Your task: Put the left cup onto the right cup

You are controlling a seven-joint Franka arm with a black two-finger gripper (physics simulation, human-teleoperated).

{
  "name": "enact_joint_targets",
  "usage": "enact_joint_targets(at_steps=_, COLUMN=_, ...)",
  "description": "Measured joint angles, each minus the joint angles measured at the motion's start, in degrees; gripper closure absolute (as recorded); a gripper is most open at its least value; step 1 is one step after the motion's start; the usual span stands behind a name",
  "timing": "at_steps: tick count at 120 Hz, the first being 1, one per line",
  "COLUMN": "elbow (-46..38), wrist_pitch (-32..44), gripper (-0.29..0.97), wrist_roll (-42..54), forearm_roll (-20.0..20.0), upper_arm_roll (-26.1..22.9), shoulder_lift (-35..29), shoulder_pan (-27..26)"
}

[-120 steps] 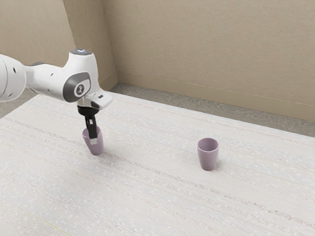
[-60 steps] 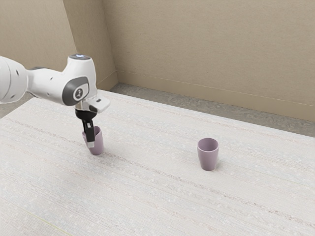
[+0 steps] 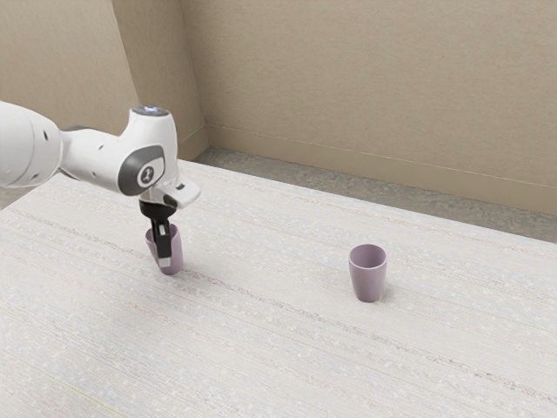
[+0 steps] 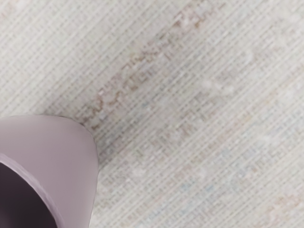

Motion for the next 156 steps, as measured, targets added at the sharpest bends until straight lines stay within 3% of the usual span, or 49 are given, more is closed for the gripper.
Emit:
enact_joint_targets(at_steps=37, elbow=0.0, wrist_pitch=0.78, gripper=0.5, wrist_roll=0.28, forearm_roll=2.14, upper_arm_roll=0.06, shoulder_lift=0.67, shoulder_pan=0.82)
enact_joint_targets(at_steps=69, elbow=0.0, wrist_pitch=2.29, gripper=0.71, wrist_roll=0.69, forearm_roll=5.06, upper_arm_roll=0.07, shoulder_lift=1.41, shoulder_pan=1.98)
enact_joint_targets(at_steps=156, elbow=0.52, wrist_pitch=5.67, gripper=0.79, wrist_roll=1.5, forearm_roll=8.06, upper_arm_roll=0.16, shoulder_lift=-0.34, shoulder_pan=0.87)
